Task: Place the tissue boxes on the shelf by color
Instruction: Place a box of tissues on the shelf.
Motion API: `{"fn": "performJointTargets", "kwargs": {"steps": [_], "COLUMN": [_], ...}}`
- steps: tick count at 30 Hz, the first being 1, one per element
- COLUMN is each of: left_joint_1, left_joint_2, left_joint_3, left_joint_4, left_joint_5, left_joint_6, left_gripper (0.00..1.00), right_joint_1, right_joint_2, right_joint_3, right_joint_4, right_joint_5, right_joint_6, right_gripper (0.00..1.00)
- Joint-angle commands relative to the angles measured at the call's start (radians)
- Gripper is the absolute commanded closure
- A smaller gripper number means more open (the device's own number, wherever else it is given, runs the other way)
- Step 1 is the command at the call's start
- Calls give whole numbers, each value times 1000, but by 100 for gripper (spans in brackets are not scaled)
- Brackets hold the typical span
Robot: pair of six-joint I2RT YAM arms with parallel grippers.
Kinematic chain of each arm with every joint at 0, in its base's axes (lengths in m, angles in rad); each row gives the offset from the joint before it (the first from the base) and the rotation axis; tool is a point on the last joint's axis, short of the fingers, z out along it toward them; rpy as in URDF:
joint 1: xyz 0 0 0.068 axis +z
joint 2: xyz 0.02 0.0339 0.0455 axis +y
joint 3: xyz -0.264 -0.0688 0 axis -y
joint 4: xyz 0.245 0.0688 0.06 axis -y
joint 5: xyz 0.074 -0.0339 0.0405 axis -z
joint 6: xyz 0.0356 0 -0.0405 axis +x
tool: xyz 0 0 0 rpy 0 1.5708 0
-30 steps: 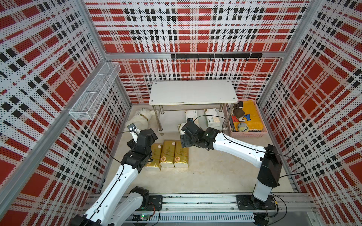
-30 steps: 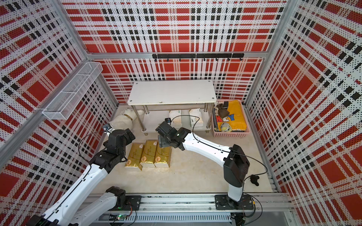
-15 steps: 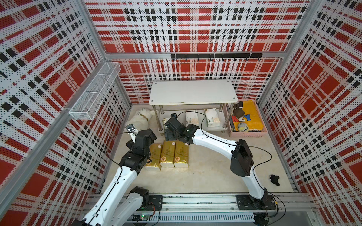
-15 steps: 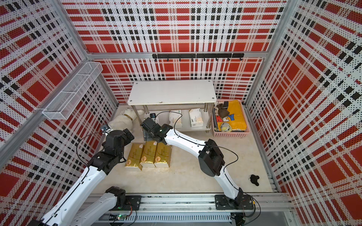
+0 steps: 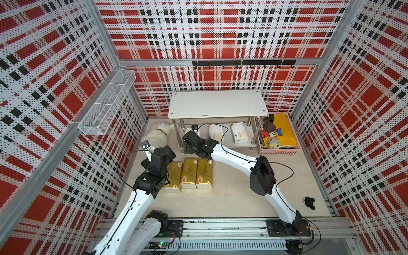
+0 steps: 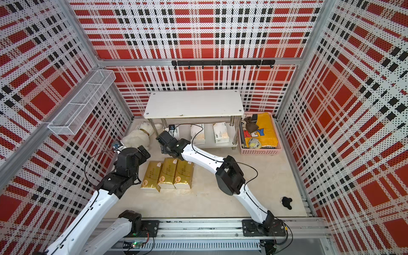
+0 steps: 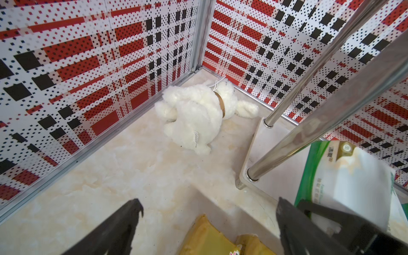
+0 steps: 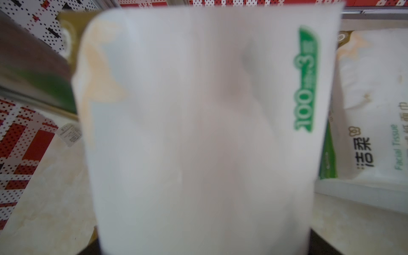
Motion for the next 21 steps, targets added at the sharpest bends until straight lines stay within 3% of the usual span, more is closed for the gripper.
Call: {"fn": "performJointTargets", "kwargs": {"steps": [1, 13, 21], "left_joint_1": [7, 3, -130], "left_joint_2": [-4, 2, 68], "left_joint_3": [-17, -14, -12], "left_joint_4": [-10, -26, -30], "left_joint_5": [9, 8, -92], "left_joint_6": [-1, 4, -29], "left_gripper": [0, 0, 0], "right_joint_1": [-11, -65, -82], "right_joint_2": [45, 163, 218], "right_joint_3": [48, 193, 229], "right_joint_4": [66, 50, 58], "right_joint_5": [75, 7, -45], "right_joint_6": [11, 25, -11], "right_gripper": [15, 16, 15]}}
